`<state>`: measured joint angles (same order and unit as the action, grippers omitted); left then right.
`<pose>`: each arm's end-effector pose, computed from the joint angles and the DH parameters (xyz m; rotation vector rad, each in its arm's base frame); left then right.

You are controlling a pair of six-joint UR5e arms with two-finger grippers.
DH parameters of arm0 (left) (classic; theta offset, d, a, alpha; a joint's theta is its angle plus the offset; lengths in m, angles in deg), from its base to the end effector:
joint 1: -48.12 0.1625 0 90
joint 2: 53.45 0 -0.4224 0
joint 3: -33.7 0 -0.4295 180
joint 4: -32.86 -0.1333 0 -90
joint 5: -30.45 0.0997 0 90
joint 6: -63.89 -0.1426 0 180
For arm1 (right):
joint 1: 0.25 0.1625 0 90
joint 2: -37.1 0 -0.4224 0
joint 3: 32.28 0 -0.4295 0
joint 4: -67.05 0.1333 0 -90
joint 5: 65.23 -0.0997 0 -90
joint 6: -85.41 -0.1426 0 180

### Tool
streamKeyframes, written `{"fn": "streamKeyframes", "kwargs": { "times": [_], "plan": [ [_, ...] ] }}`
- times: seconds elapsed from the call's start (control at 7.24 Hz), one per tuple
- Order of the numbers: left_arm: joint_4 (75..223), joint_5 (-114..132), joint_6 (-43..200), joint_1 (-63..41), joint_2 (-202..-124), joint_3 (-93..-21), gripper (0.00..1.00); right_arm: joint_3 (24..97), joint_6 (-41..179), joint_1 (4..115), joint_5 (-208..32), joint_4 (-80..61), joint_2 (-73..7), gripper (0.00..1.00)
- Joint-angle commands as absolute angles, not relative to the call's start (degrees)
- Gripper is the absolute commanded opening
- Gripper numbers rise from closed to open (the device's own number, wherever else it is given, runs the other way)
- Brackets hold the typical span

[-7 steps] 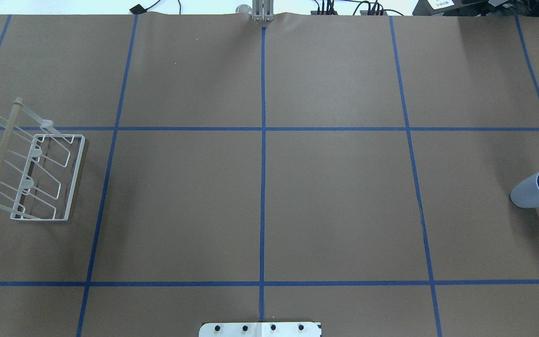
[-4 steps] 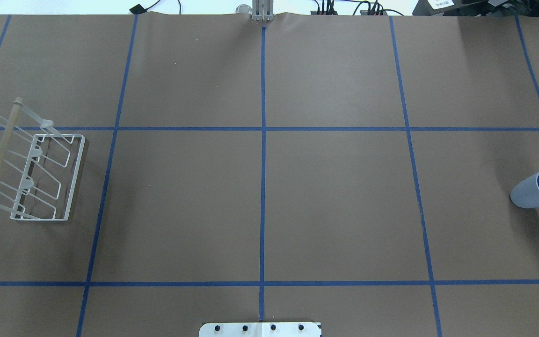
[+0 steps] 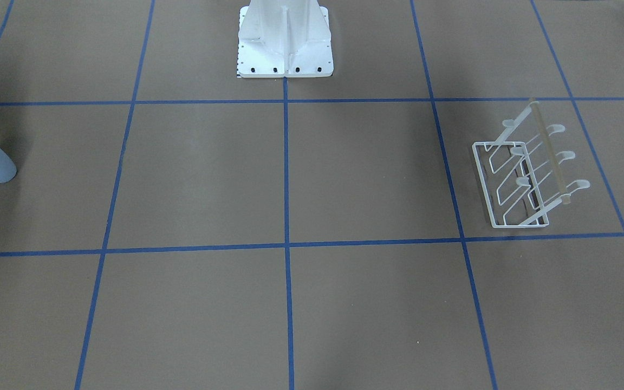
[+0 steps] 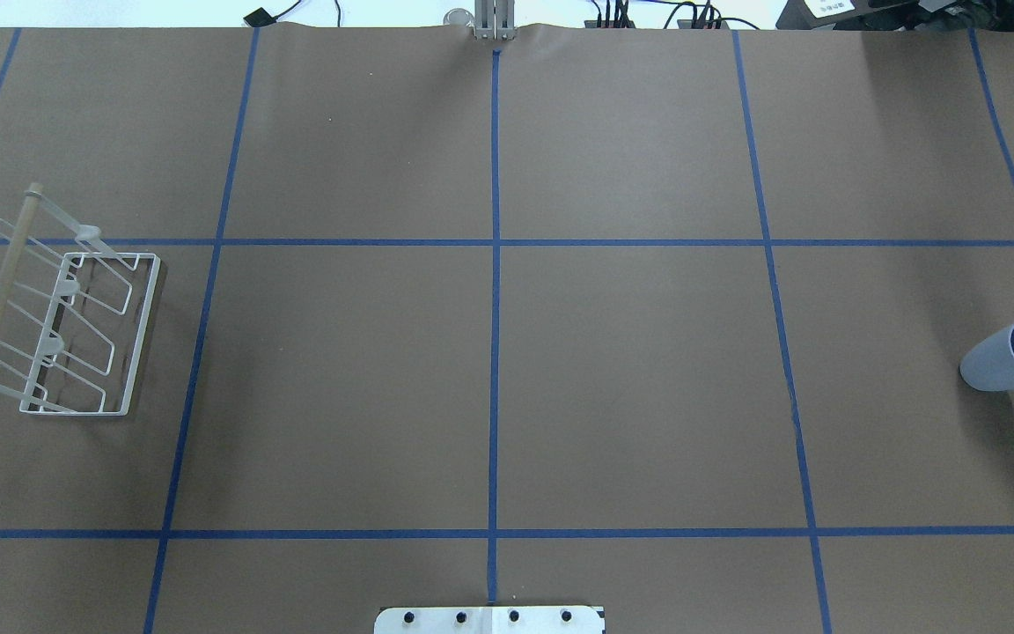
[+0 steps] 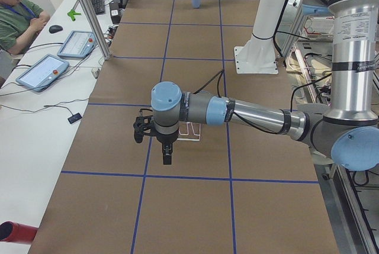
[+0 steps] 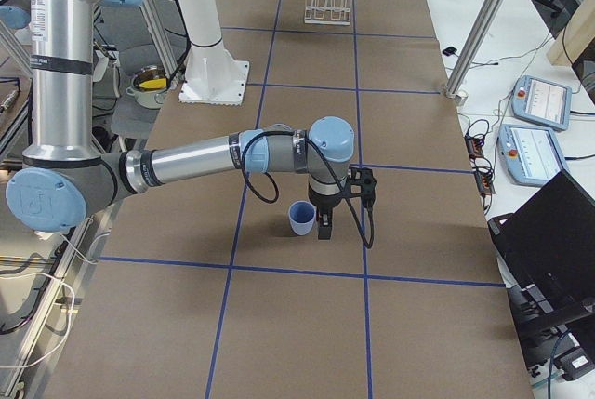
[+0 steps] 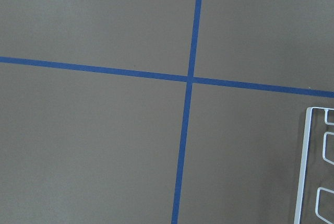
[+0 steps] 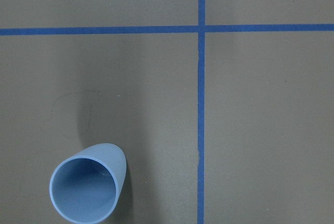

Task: Hang cup on cup holder
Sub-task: 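Lower the right gripper toward the light blue cup lying on its side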

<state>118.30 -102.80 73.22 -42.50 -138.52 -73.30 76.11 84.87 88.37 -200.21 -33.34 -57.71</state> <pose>-0.0410 -0.4957 0.5835 0.0672 0.7614 -0.1157 0.0208 -0.4879 0.5777 0.0396 -0.7856 -0.0358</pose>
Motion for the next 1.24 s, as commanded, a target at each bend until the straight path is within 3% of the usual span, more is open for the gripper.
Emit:
{"fn": "streamKeyframes", "kwargs": {
  "times": [0.0, 0.69, 1.11],
  "plan": [
    [119.08, -103.06, 73.56, -42.41, -138.17, -73.27, 0.98, 75.48, 85.23, 88.34, -203.45, -28.08, -58.97, 1.00],
    [120.66, -103.06, 73.38, -42.06, -142.05, -70.62, 0.98, 74.86, 85.06, 82.66, -207.70, -26.73, -58.62, 1.00],
    [120.66, -103.15, 73.47, -42.06, -142.04, -70.97, 0.98, 67.77, 85.06, 77.80, -205.51, -23.14, -58.53, 1.00]
  ]
}}
